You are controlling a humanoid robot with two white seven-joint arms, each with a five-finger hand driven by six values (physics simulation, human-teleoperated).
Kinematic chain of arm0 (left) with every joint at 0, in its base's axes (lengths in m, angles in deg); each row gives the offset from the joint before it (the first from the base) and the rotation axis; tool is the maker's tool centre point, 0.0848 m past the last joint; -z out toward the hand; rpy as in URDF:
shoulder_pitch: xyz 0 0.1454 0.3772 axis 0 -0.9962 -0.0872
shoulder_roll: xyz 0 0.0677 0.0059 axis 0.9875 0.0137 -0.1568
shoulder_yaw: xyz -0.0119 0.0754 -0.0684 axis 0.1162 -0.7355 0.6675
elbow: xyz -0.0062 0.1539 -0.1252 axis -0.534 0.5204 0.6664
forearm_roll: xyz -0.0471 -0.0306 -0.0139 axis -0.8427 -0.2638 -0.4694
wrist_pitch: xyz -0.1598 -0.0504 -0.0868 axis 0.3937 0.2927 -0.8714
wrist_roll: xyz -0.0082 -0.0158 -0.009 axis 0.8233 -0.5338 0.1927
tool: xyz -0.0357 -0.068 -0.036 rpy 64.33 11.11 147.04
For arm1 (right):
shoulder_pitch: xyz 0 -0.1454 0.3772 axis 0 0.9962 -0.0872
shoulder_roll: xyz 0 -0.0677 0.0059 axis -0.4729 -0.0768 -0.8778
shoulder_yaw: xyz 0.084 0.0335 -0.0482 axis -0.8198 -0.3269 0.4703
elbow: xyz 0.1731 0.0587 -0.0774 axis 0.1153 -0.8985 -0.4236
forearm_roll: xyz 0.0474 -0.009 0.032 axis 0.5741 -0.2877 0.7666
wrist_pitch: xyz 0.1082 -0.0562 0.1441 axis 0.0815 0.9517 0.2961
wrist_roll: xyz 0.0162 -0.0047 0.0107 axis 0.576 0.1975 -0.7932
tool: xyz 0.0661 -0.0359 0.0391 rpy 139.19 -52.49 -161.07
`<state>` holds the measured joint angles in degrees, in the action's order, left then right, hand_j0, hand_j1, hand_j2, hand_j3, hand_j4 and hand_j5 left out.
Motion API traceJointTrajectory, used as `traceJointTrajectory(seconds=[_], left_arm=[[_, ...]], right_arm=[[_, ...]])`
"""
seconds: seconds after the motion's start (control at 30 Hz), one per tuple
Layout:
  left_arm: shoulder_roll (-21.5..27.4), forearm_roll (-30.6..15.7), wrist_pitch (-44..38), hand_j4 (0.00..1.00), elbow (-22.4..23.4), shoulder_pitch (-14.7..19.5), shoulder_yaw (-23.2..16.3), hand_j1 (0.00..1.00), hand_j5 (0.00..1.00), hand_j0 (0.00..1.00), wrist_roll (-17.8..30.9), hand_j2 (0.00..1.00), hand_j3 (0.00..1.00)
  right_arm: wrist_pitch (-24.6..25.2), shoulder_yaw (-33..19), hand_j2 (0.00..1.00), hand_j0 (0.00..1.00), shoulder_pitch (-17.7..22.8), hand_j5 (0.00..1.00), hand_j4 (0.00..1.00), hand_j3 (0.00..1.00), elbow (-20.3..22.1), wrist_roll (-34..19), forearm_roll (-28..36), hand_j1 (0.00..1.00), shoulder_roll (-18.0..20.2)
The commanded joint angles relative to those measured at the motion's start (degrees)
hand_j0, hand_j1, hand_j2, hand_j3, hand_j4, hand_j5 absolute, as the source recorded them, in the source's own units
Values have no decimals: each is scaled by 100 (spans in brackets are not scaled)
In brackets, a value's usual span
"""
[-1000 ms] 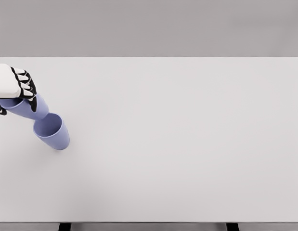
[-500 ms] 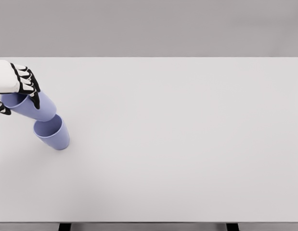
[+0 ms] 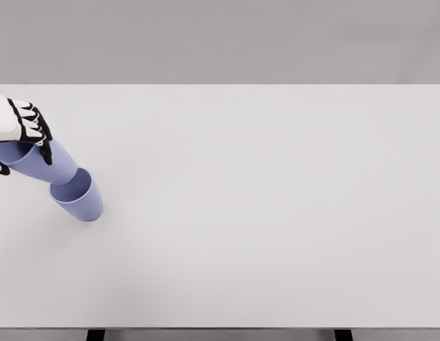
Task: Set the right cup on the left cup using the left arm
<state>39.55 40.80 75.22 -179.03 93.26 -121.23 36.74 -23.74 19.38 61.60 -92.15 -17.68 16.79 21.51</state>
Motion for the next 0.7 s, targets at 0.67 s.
traceJointTrajectory(seconds=[0.67], left_arm=[[-32,19,-17,57,-38,0,-171,57,57,57,-4,57,57]], right_arm=[[0,0,100,100,0,100,100,100,0,-1,0,100,0]])
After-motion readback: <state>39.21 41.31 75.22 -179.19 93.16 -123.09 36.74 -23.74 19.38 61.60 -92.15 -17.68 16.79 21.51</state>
